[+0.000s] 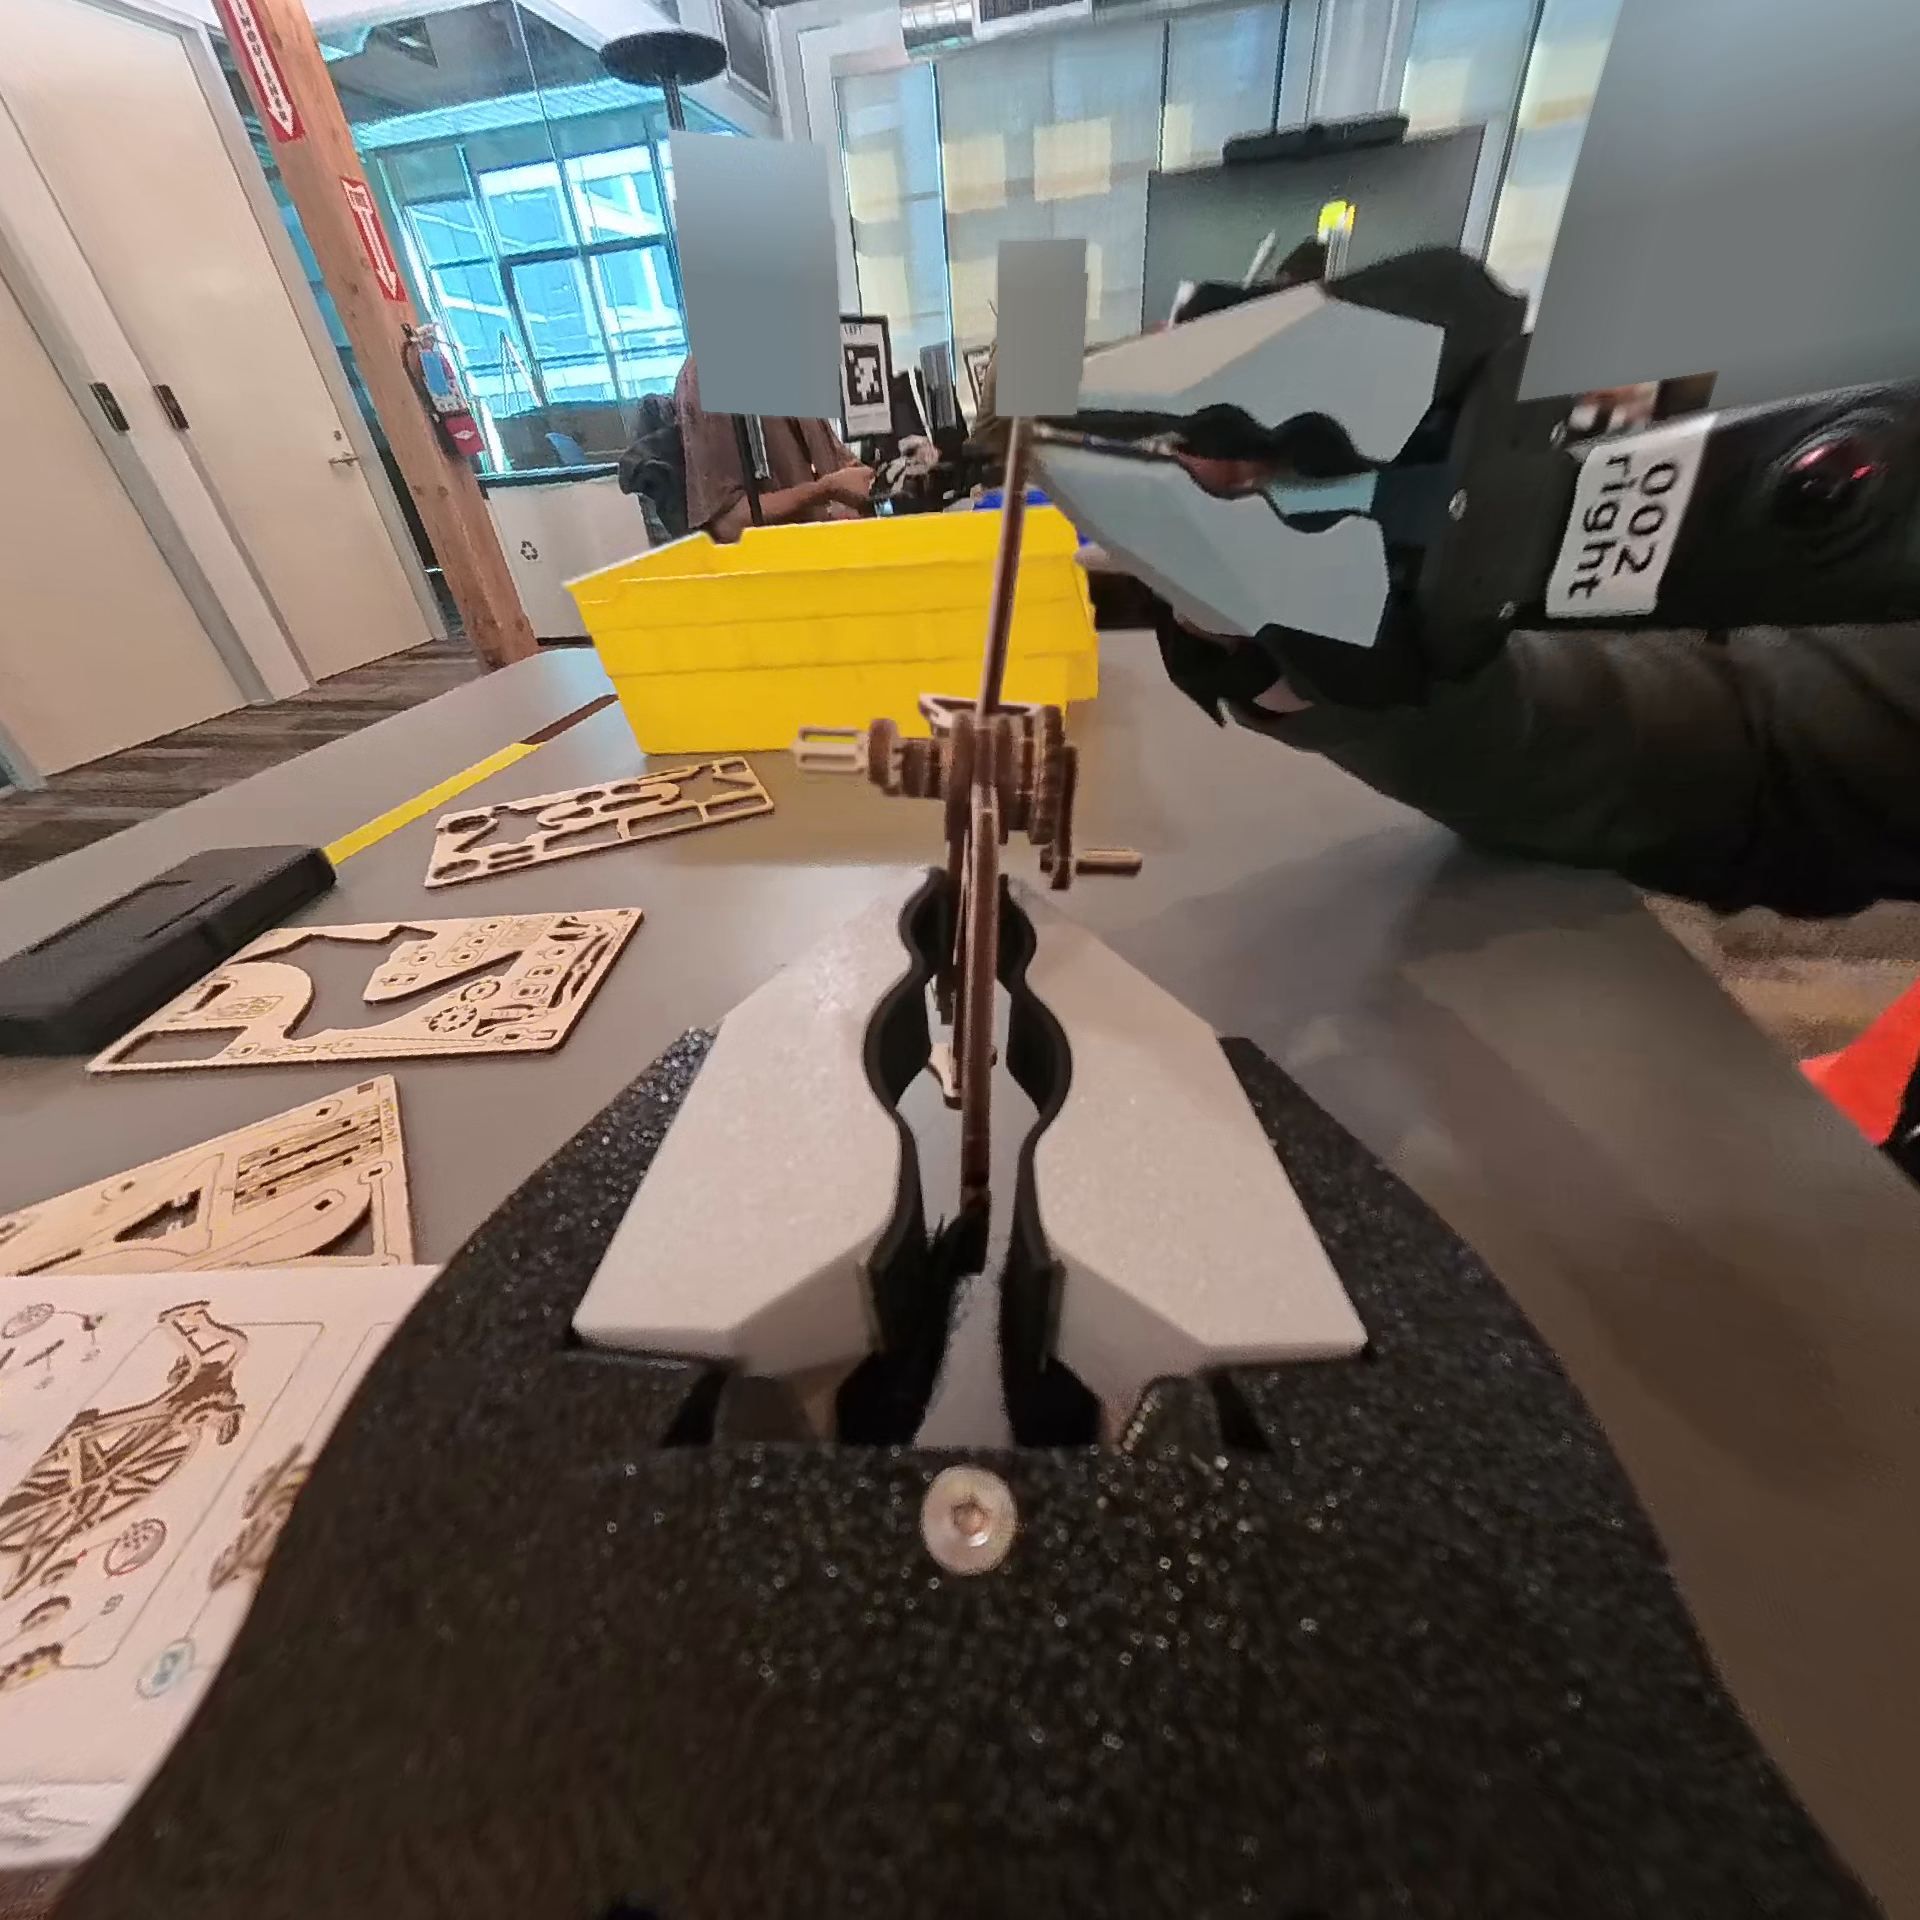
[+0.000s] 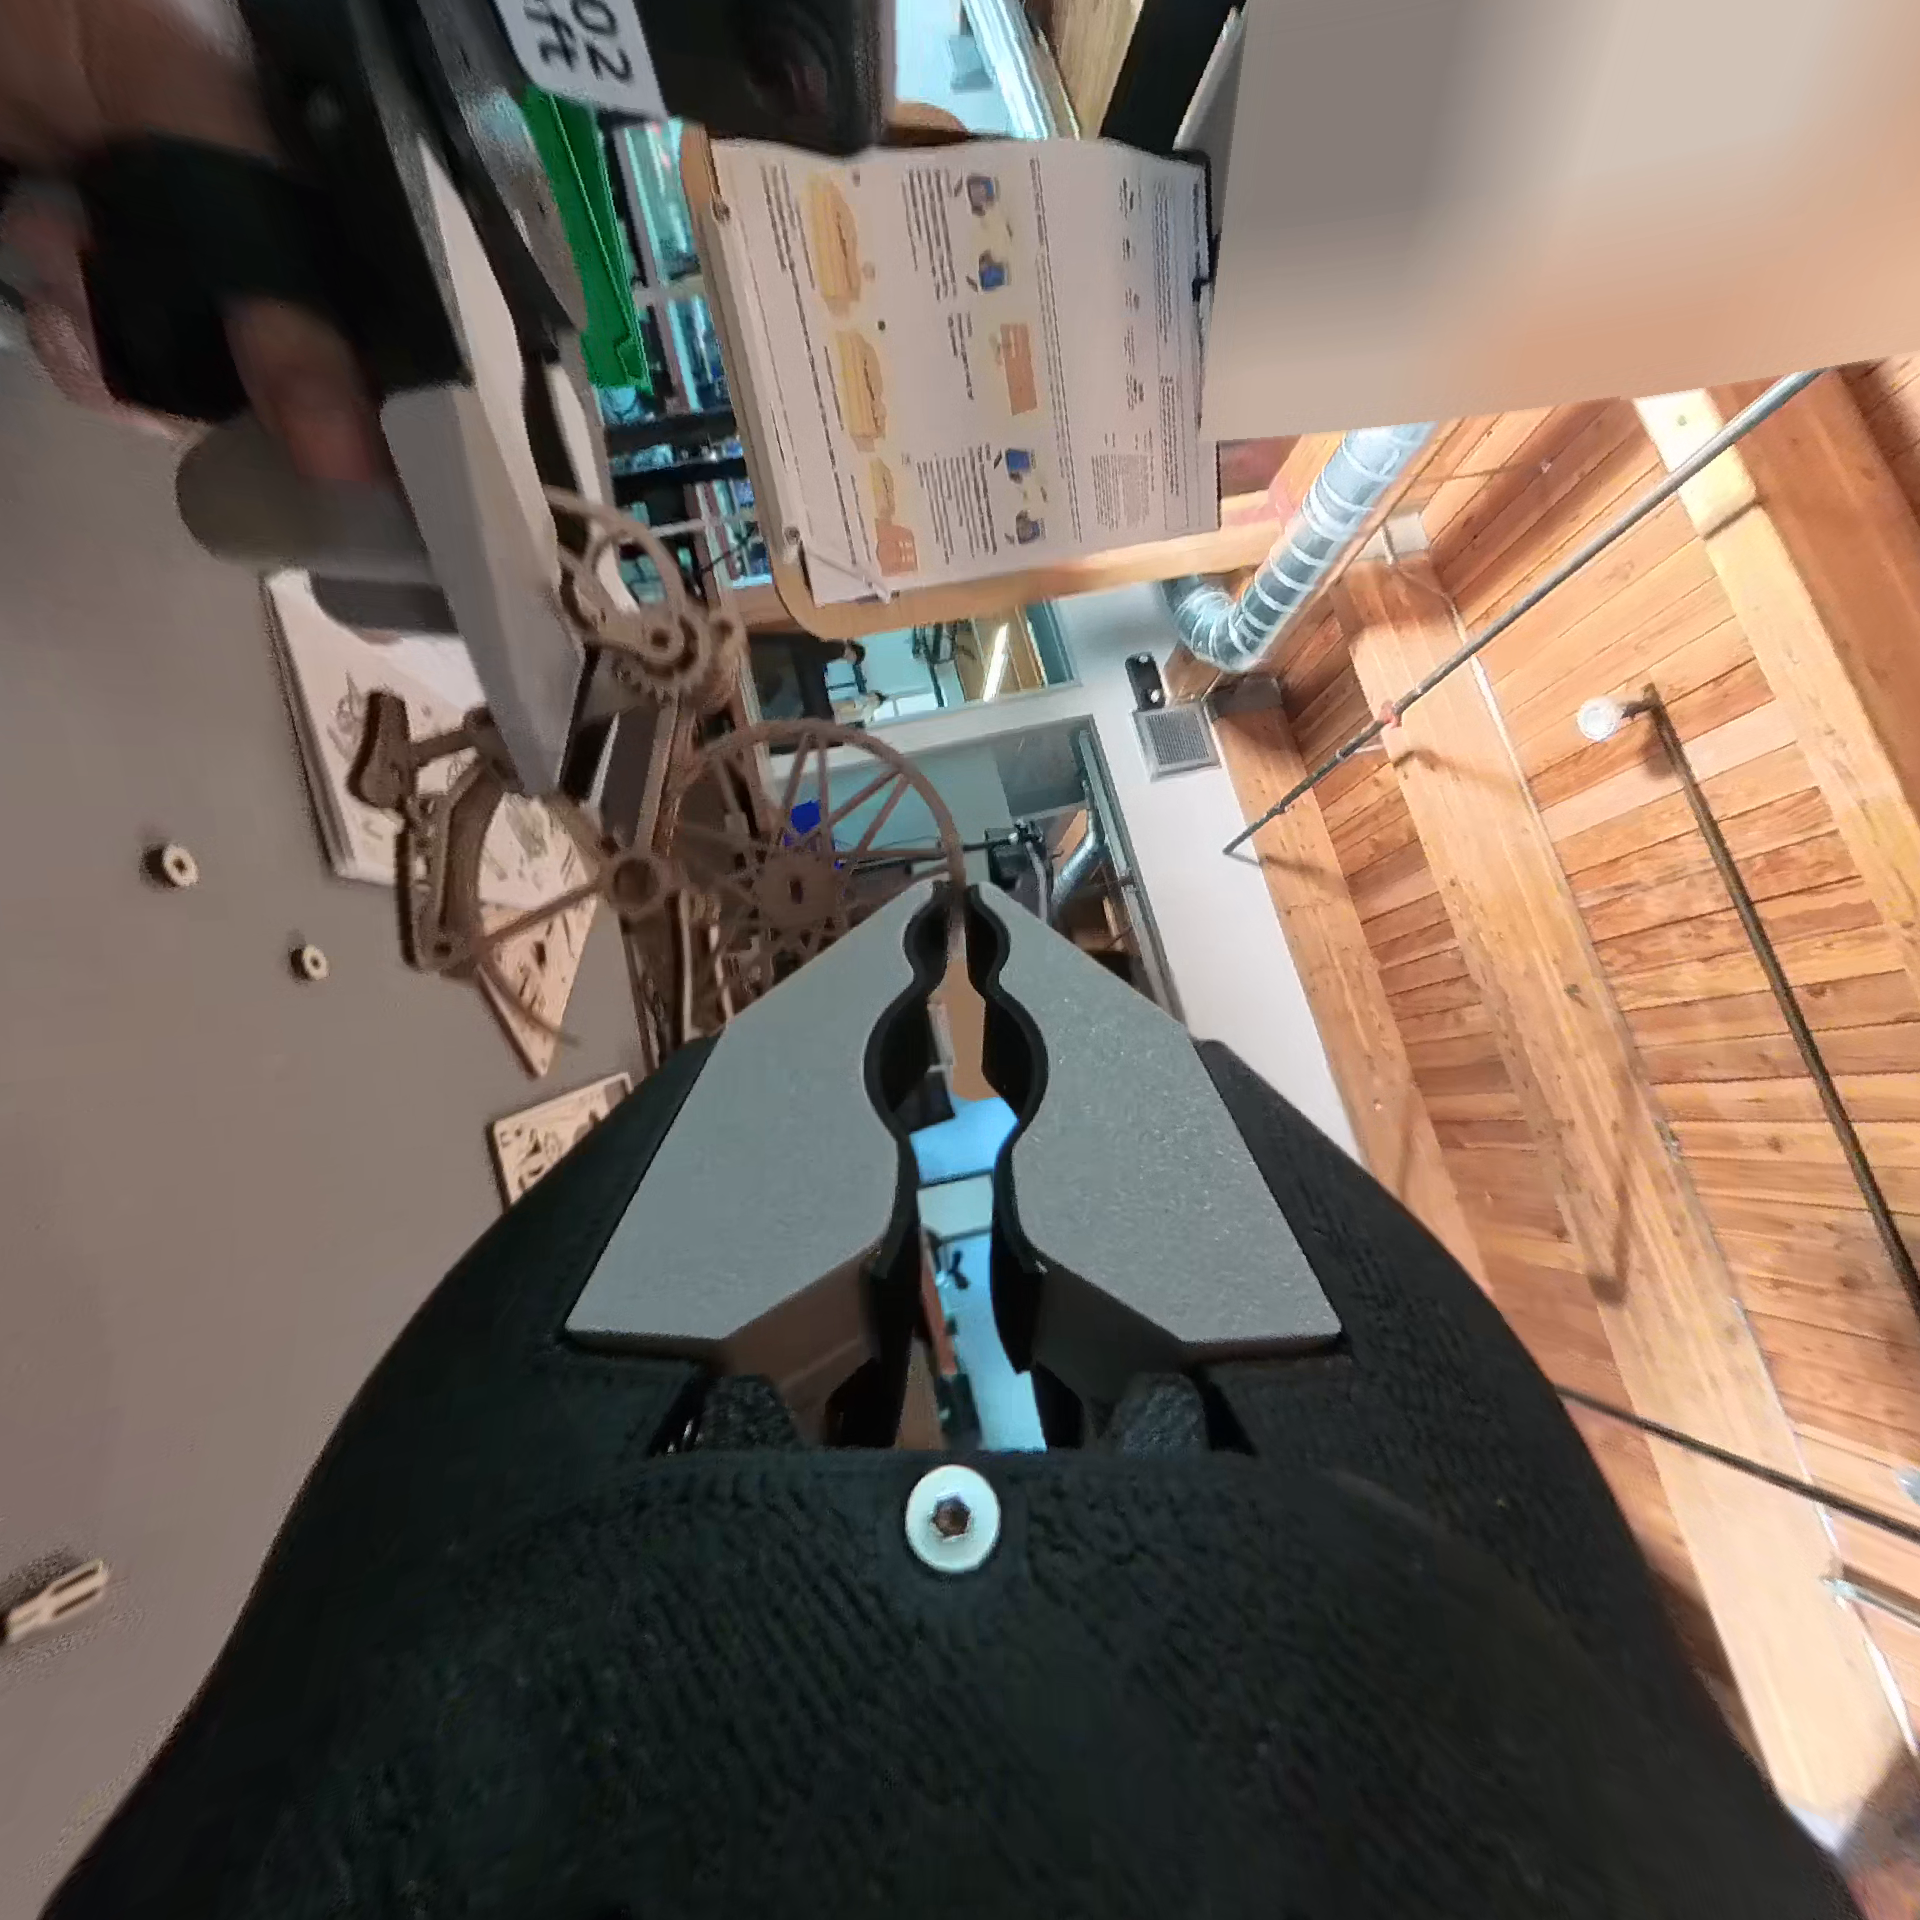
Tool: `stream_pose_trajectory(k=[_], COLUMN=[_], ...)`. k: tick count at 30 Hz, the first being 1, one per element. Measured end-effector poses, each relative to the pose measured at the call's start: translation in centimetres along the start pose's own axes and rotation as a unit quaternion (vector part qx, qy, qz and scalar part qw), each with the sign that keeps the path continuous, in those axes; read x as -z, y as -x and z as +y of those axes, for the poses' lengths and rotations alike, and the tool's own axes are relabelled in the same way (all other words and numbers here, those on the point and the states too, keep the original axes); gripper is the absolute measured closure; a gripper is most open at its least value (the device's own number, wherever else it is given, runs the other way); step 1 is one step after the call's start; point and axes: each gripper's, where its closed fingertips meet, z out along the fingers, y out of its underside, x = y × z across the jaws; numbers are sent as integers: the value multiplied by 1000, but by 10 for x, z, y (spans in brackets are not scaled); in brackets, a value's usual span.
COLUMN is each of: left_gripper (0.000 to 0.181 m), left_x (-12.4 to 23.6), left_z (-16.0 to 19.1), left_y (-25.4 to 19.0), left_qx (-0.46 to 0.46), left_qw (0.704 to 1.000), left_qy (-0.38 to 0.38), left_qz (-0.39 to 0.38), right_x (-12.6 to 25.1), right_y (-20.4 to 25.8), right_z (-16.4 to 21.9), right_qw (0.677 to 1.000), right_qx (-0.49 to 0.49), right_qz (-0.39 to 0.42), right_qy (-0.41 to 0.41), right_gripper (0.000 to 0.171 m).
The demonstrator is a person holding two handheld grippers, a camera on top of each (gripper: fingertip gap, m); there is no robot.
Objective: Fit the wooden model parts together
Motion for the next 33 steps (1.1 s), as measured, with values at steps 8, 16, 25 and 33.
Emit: stream_pose_trajectory(k=[8,16,25,33], left_gripper=[176,179,179,180], left_x=[6,5,8,10], left_z=[-7,-5,-6,-3], left_y=[10,9,19,30], left_qx=[114,138,182,208], left_qw=[993,989,982,977], left_qy=[-31,-27,-39,-38], left_qz=[26,36,27,-1], right_x=[-3,-9,-11,-10], right_y=[5,21,35,57], right_z=[21,35,42,50], right_qw=[995,964,950,928], right_qx=[-90,-235,-272,-296], right_qz=[-37,-109,-136,-198], right_qy=[29,61,75,111], right_gripper=[171,171,171,170])
